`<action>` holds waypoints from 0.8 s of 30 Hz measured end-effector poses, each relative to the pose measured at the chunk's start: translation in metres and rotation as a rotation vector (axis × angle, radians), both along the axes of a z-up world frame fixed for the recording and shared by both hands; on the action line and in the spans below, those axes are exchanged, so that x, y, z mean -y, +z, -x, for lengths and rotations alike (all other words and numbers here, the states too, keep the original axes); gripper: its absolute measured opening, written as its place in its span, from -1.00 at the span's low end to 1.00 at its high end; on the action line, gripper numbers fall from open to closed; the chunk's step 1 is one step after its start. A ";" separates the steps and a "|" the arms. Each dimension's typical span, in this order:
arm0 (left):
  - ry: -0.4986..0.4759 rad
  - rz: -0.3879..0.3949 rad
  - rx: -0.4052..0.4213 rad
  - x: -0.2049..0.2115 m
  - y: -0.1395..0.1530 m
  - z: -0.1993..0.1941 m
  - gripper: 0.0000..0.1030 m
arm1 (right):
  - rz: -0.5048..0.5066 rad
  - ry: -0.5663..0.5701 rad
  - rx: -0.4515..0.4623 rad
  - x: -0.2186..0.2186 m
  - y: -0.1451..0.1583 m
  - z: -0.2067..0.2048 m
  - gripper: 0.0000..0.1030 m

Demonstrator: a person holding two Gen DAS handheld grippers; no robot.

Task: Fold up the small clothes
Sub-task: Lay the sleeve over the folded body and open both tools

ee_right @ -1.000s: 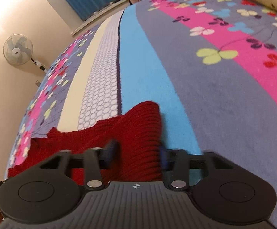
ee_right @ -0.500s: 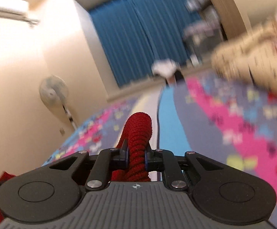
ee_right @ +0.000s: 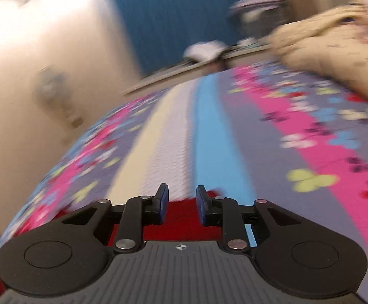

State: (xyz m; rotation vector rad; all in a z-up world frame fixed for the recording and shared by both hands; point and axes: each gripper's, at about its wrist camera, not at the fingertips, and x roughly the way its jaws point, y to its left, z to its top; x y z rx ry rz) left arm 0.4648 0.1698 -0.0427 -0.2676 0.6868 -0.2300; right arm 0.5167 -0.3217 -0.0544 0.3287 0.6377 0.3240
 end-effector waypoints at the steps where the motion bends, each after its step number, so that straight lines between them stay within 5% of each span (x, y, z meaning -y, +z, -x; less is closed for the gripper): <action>1: -0.030 -0.047 -0.039 0.010 -0.009 0.000 -0.38 | 0.050 0.052 -0.070 -0.008 -0.011 -0.003 -0.49; 3: -0.025 -0.152 -0.100 0.024 -0.022 0.001 -0.37 | 0.193 0.044 -0.133 -0.020 -0.034 -0.003 -0.49; 7: 0.045 -0.084 -0.030 0.024 0.022 0.025 -0.37 | 0.149 -0.051 -0.035 -0.009 0.006 0.019 -0.48; 11: 0.141 -0.026 0.076 0.018 0.077 0.078 -0.22 | 0.077 -0.109 0.091 0.009 0.060 0.079 -0.45; 16: 0.170 -0.020 0.140 0.019 0.120 0.164 -0.21 | 0.044 -0.100 0.123 0.016 0.092 0.168 -0.44; 20: 0.159 -0.020 0.156 0.021 0.126 0.242 -0.21 | -0.060 -0.090 0.069 0.025 0.096 0.237 -0.41; 24: 0.146 -0.097 0.122 0.027 0.107 0.296 -0.21 | -0.021 -0.091 0.077 0.021 0.093 0.301 -0.41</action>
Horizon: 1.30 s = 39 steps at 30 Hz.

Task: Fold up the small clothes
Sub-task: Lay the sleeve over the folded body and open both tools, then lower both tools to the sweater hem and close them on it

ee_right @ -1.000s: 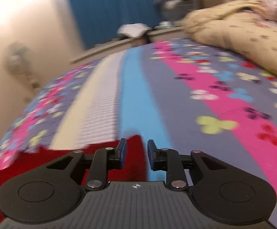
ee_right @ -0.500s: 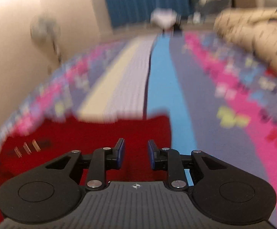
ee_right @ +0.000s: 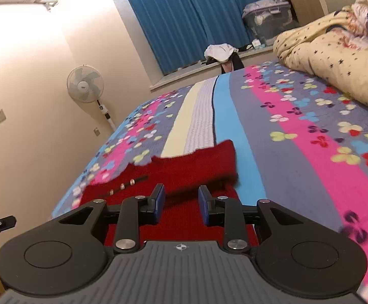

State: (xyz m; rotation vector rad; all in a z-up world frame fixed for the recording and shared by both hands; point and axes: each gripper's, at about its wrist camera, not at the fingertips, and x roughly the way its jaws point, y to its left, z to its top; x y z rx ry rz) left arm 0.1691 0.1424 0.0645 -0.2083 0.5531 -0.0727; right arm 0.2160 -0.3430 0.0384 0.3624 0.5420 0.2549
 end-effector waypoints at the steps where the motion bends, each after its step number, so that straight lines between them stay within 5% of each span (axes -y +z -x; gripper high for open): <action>1: 0.005 -0.004 -0.014 0.000 -0.003 0.010 -0.21 | 0.016 0.001 -0.008 -0.001 -0.001 0.007 -0.41; 8: -0.002 -0.098 -0.034 -0.009 -0.020 0.046 -0.22 | 0.101 -0.037 0.016 0.014 -0.006 0.037 -0.41; 24: 0.070 0.042 -0.197 -0.031 -0.051 0.070 -0.38 | 0.091 -0.057 -0.053 0.060 -0.020 0.059 -0.45; 29: 0.077 0.079 -0.249 -0.029 -0.061 0.073 -0.38 | 0.043 -0.005 -0.139 0.064 -0.037 0.054 -0.44; 39: 0.112 0.091 -0.413 -0.031 -0.085 0.067 -0.37 | 0.101 0.078 -0.382 0.056 -0.081 0.042 -0.32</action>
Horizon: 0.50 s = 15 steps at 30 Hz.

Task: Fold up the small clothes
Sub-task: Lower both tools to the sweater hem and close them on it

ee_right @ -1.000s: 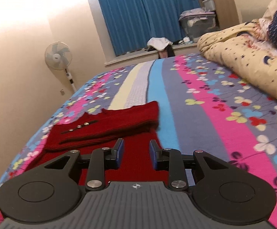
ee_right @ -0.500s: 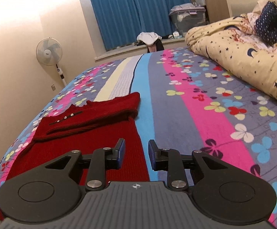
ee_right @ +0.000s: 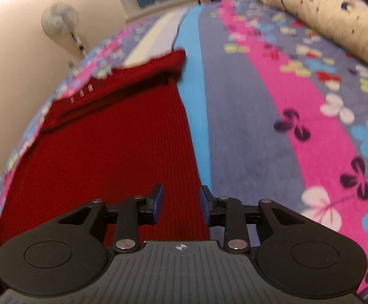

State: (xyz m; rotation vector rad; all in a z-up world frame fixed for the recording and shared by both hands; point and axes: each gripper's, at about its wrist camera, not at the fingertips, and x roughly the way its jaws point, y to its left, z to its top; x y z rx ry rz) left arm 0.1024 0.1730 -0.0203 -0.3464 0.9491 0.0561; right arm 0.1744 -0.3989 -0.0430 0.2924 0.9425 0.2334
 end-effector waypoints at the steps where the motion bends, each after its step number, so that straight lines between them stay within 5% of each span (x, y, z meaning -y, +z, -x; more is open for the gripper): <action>1: 0.002 0.001 -0.017 -0.001 -0.003 0.000 -0.37 | 0.000 0.008 -0.015 0.000 -0.003 0.000 -0.31; 15: 0.017 -0.020 -0.135 -0.003 -0.023 0.001 -0.27 | 0.106 0.102 -0.137 -0.022 -0.029 0.000 -0.21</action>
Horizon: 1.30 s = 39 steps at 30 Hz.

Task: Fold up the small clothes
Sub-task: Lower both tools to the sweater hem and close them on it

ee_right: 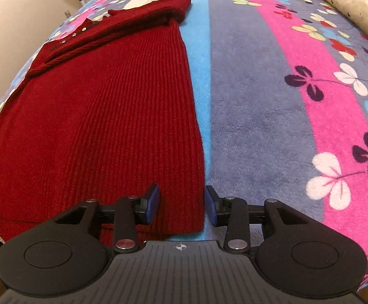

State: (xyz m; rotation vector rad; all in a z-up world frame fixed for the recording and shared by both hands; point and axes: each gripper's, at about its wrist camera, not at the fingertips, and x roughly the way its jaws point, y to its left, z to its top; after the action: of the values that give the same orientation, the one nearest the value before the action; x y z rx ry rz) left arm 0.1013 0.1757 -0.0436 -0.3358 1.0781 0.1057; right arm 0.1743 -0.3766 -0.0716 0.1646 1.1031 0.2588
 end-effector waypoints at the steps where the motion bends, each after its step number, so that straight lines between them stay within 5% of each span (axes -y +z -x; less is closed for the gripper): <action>1: 0.002 -0.001 -0.003 0.000 -0.001 0.000 -0.26 | 0.001 0.000 -0.001 0.000 0.000 -0.001 -0.21; 14: -0.032 -0.004 -0.031 0.009 -0.007 0.002 -0.24 | 0.001 0.013 0.001 0.000 0.000 -0.001 -0.21; 22: -0.057 -0.017 -0.030 0.013 -0.007 0.001 -0.30 | 0.001 0.046 0.037 -0.004 0.004 0.003 -0.80; 25: -0.088 -0.025 -0.021 0.017 -0.007 0.002 -0.63 | -0.006 0.063 0.058 -0.005 0.008 0.005 -0.83; 29: -0.110 -0.030 0.050 0.020 0.005 0.009 -0.79 | -0.083 0.027 0.126 0.007 0.026 0.009 -0.86; 35: -0.038 0.109 0.231 0.005 0.034 0.032 -0.80 | -0.241 -0.210 0.217 0.061 0.050 0.022 -0.88; 39: -0.030 0.059 0.091 0.007 0.016 0.021 -0.80 | -0.138 -0.134 0.102 0.045 0.030 0.013 -0.88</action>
State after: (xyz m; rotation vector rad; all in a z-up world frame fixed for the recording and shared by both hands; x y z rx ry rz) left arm 0.0804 0.1687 -0.0279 -0.3742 0.9973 0.0318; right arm 0.1612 -0.4216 -0.0419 0.3438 0.9687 0.2215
